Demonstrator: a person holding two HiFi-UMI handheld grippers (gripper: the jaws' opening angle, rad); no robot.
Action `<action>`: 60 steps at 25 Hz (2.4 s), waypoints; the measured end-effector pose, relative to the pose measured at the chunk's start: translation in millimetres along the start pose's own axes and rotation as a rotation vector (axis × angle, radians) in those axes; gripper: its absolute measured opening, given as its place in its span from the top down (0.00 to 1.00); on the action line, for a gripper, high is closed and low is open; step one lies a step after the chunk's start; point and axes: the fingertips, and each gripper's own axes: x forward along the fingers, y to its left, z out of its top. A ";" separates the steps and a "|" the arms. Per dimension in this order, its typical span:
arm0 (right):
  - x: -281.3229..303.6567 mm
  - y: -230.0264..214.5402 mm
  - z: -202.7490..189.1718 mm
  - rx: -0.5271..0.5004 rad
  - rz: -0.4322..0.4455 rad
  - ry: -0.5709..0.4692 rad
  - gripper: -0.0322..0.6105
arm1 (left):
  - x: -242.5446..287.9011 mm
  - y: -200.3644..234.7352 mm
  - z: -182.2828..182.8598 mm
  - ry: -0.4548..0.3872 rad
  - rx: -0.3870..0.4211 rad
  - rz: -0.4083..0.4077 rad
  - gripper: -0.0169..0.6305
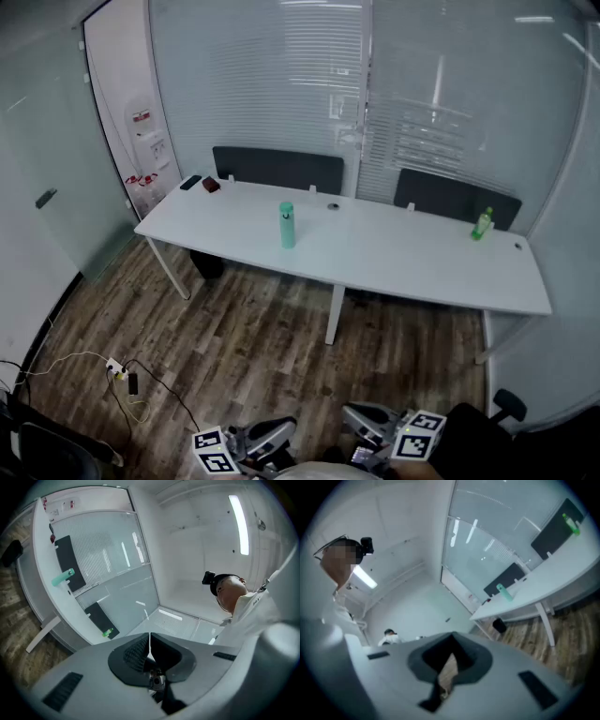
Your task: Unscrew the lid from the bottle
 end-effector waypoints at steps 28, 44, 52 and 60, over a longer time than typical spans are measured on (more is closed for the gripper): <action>20.5 -10.1 -3.1 -0.060 -0.102 0.011 0.72 | -10.6 12.0 16.5 0.014 0.120 0.102 0.94; 65.4 -1.4 -27.9 -0.042 -0.151 0.034 0.72 | -57.7 28.2 40.5 0.019 0.095 0.106 0.94; 96.2 3.9 -34.9 -0.025 -0.167 0.015 0.72 | -84.7 43.2 62.5 0.041 0.097 0.124 0.93; 113.2 0.9 -35.4 -0.017 -0.172 0.011 0.72 | -93.3 57.3 69.4 0.059 0.091 0.146 0.86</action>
